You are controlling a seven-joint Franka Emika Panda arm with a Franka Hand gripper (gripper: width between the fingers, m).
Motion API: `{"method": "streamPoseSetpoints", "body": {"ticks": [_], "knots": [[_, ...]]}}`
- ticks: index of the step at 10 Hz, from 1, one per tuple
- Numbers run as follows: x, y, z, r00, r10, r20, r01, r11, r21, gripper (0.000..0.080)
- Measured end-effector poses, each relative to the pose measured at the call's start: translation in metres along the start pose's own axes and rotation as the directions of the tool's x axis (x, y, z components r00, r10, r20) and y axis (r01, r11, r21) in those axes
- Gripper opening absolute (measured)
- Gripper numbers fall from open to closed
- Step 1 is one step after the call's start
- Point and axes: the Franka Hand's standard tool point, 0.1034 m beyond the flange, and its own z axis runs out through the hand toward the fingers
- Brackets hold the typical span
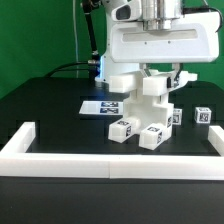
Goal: Assemble chair
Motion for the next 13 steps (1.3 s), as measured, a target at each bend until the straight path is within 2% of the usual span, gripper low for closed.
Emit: {"method": "streamPoseSetpoints", "body": {"ticks": [5,8,13], "knots": [[0.007,0.011,0.016,0.996,-0.090,0.011,0.090,0.996,-0.025,0.0291],[0.017,0.016,0.026,0.991,-0.131,-0.026,0.130,0.991,-0.035,0.0291],[0.023,0.015,0.026,0.989,-0.137,-0.052,0.135,0.990,-0.033,0.0291]]}}
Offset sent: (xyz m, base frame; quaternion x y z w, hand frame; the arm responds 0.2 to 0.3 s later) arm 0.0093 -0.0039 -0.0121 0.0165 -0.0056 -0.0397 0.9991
